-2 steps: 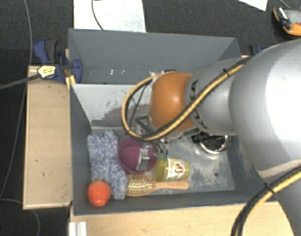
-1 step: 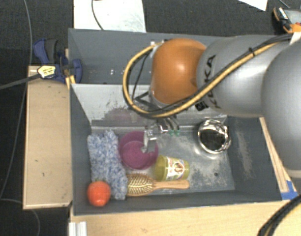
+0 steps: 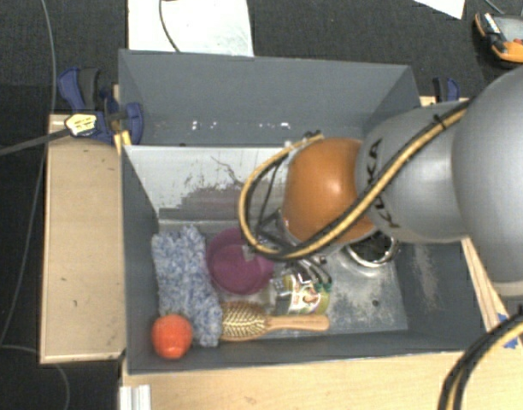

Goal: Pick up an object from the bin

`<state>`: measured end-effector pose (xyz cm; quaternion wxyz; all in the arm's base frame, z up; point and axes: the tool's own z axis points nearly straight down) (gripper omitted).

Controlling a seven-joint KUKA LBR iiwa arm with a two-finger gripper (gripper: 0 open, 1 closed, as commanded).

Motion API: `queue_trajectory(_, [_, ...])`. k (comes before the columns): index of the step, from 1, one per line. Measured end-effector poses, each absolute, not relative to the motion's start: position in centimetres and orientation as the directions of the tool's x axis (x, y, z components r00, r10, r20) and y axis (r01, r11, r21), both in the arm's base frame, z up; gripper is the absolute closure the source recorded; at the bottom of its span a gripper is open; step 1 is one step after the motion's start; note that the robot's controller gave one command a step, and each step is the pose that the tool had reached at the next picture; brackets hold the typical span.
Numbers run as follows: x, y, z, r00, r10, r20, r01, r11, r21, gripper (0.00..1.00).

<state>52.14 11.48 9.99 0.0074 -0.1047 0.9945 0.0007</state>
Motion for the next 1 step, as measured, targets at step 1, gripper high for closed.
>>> queue_trajectory(1, [57.18,20.32,7.05,-0.988,-0.150,-0.028,-0.150,0.989,0.004,0.00])
